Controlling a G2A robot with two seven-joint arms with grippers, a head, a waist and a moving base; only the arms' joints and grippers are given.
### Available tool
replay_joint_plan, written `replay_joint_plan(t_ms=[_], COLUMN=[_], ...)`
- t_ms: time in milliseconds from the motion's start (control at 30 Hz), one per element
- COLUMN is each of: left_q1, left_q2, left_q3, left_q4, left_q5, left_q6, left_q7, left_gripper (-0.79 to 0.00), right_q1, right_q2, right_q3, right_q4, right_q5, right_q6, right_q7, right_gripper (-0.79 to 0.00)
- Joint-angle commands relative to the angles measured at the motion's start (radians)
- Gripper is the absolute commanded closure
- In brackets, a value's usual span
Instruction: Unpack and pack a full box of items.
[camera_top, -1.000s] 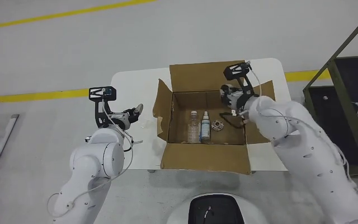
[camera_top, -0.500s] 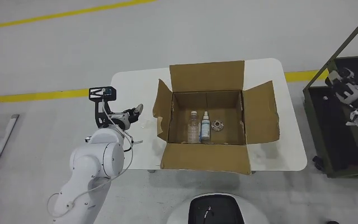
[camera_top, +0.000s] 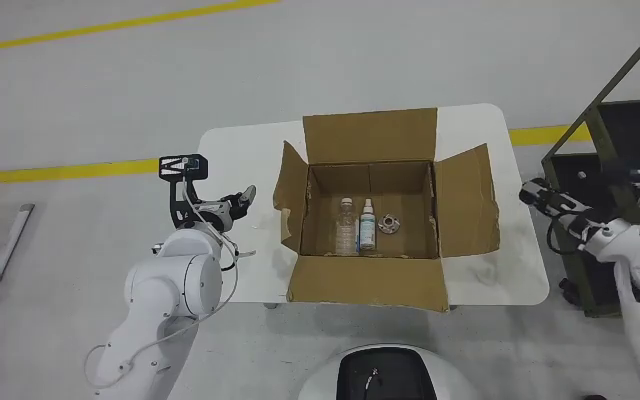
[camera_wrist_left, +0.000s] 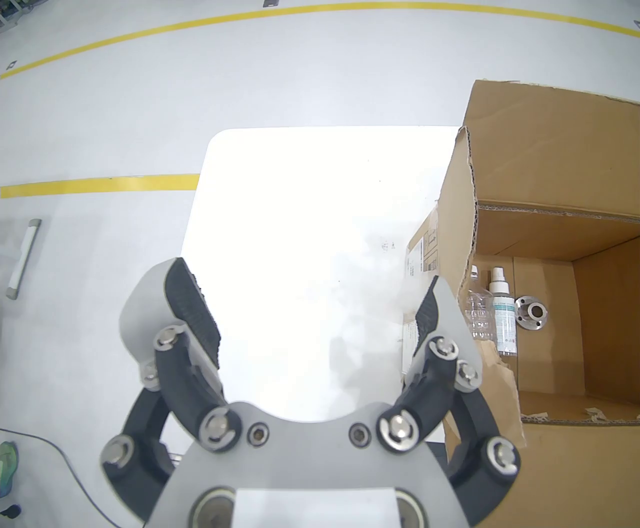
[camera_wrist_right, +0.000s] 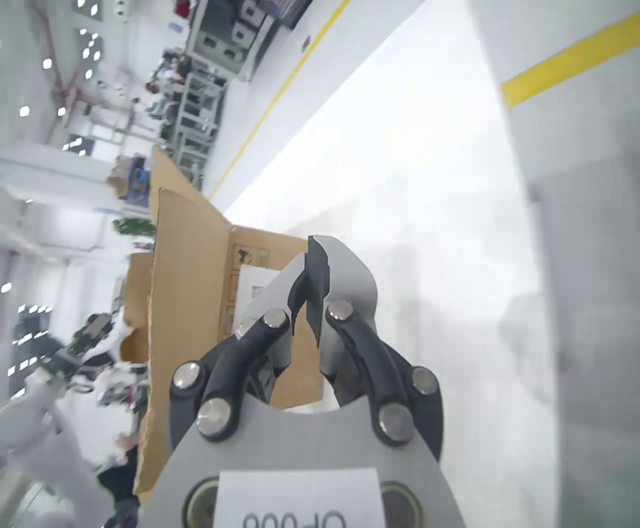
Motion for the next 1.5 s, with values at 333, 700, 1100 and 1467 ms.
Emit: replay_joint_plan(t_ms=[333,700,1100,1467], left_q1=[0.000,0.000,0.000,0.064], left_q2=[0.000,0.000,0.000,-0.005], left_q3=[0.000,0.000,0.000,0.012], left_q4=[0.000,0.000,0.000,0.054], left_q5=[0.000,0.000,0.000,0.097], left_q6=[0.000,0.000,0.000,-0.142], left_q7=[0.000,0.000,0.000,0.163], left_gripper=[-0.785,-0.785,-0.785,0.000], right_q1=[0.120,0.147,0.153,0.048], right_q2=[0.001,-0.001,0.004,0.024], right_q3=[-0.202,-0.441,-0.489,-0.355], right_q4=[0.008,-0.171,-0.243,-0.286], right_q5=[0.111,-0.200,-0.270,-0.153], right_q6=[-0.105,0.019,0.078,-0.094], right_q7=[0.175,0.161,0.108,0.022], right_gripper=[0.000,0.000,0.000,0.000])
